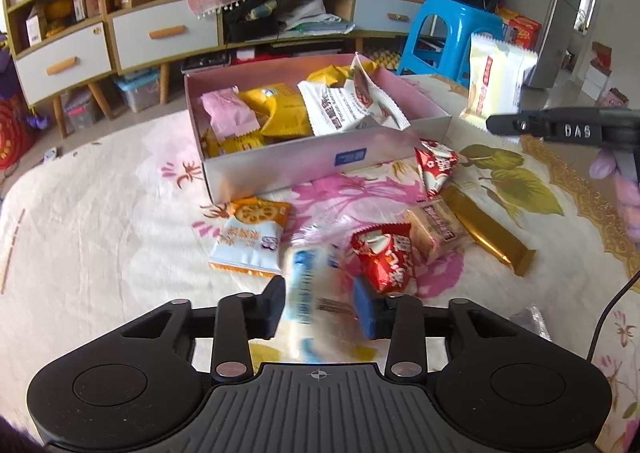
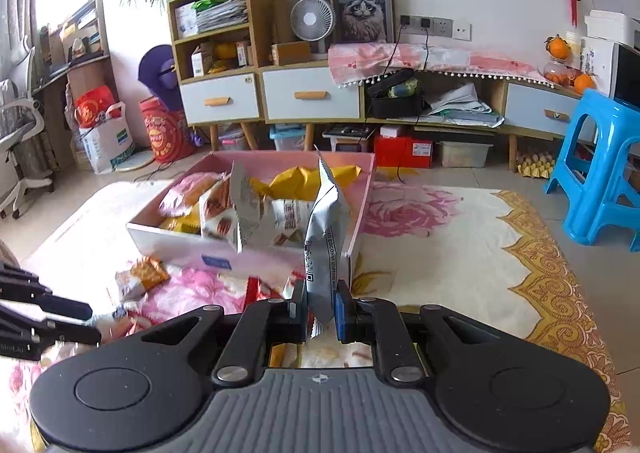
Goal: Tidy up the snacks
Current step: 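Carry both packets into the pink box and open both tools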
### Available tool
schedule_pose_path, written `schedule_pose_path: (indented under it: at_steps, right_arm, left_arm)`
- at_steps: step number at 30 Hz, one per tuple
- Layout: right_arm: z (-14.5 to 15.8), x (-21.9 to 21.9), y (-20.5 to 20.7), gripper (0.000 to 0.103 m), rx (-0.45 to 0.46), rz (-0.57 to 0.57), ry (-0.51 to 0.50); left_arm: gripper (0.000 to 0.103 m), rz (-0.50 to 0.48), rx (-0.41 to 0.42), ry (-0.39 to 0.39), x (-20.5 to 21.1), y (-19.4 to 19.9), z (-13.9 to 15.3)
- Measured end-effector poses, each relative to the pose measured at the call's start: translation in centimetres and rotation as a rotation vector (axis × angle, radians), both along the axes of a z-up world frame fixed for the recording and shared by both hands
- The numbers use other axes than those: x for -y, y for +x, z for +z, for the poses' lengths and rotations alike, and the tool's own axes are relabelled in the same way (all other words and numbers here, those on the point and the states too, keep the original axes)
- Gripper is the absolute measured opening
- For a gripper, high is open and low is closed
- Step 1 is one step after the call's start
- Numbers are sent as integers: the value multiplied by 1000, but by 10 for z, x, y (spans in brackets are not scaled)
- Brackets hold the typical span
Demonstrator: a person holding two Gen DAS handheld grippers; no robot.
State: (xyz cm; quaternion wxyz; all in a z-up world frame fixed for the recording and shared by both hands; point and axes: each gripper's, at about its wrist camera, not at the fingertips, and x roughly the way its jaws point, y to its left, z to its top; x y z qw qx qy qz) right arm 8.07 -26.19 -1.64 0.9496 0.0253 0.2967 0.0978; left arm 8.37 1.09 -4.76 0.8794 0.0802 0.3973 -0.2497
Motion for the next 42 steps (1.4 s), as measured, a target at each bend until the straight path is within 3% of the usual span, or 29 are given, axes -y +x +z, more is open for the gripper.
schedule_pose_path:
  at_steps: [2,9,11,12,16,25,28,32,38,42]
  right_arm:
    - [3,0,4,4,9,-10,14]
    - [0,-5,25,4,-3,-39,33]
    - [-1,-8,28,4,-10,-39,27]
    - [-2,-8,29,4,-12,-39,27]
    - [-6,-7,34,4,-28,-42,29]
    - [-4,-5,48,4,-53,-39,30]
    - [0,-10,57,4,-64,-38,-24]
    - [6,-11,75,4,-112,-36,-16]
    - [0,-21,93,4,-171,-40,-111]
    - [0,-19,96,5,-167,-48,-92]
  left_arm:
    - [45,-2,-5,9,0,2,-1]
    - [44,-19,-40,36,7,4,-11]
    - [40,-8,-54,44,8,6,-15]
    - [31,5,-64,50,9,8,-17]
    - [17,36,-91,7,7,14,-14]
    - [15,96,-10,-88,-4,23,28]
    - [15,139,46,-85,-3,39,44]
    - [15,195,51,-108,6,71,52]
    - [15,219,67,-102,34,120,53]
    - [16,256,75,-94,47,140,45]
